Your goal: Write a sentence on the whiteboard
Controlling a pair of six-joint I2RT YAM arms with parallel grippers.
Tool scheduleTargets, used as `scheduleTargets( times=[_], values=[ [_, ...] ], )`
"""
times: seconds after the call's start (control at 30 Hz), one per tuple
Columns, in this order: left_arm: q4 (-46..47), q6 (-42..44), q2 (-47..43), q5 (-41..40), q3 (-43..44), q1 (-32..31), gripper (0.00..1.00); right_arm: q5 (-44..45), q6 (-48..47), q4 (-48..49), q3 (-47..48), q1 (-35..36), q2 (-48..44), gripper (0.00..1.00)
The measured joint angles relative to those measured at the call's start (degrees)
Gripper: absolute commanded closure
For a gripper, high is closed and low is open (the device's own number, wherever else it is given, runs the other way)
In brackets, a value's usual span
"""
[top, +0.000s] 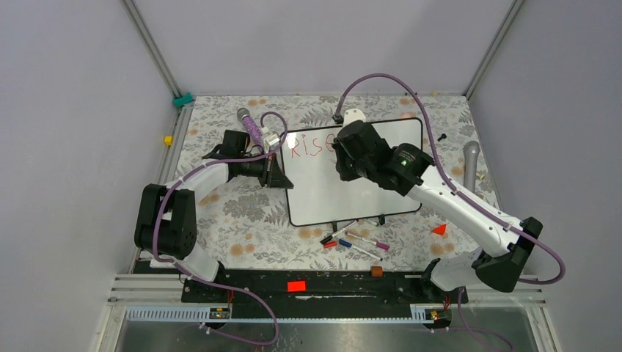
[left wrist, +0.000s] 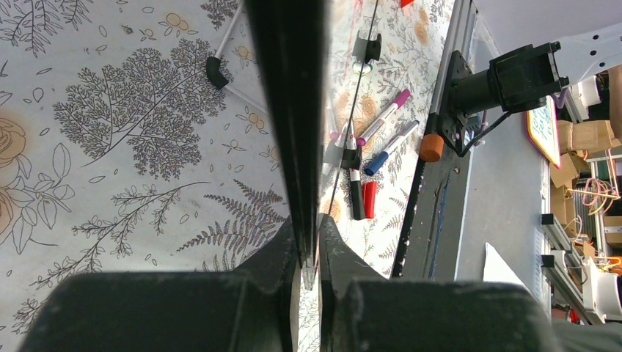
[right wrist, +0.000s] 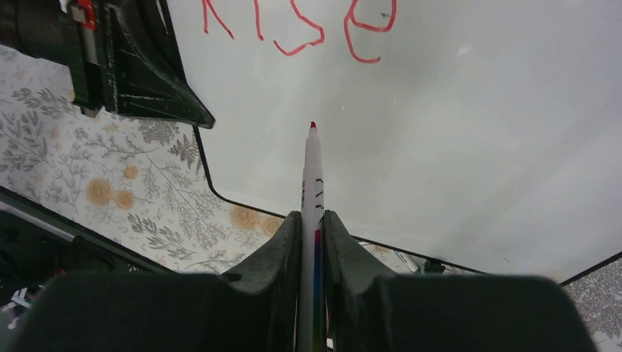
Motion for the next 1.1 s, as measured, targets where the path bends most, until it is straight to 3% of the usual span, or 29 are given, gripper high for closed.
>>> scheduleTargets(
  times=[0.37, 0.8, 0.97, 1.1],
  values=[
    [-0.04, 0.13, 0.0, 0.15, 0.07, -0.09, 1.0, 0.85, 2.12, 2.08, -8.37, 1.66, -2.93, 1.0],
    [-0.85, 0.74, 0.04, -0.35, 1.14, -0.9, 1.0, 5.62, 4.17, 5.16, -11.17, 2.99, -4.55, 1.0],
    [-0.96, 0.76, 0.04, -0.55, 1.36, -1.16, 1.0, 6.75, 4.02, 4.02, -11.41, 0.35, -5.27, 1.0],
    [-1.01, 0.74, 0.04, -0.7, 1.66, -1.68, 1.0, 4.76, 4.15, 4.04, -11.45, -6.05, -7.21, 1.0]
  ],
)
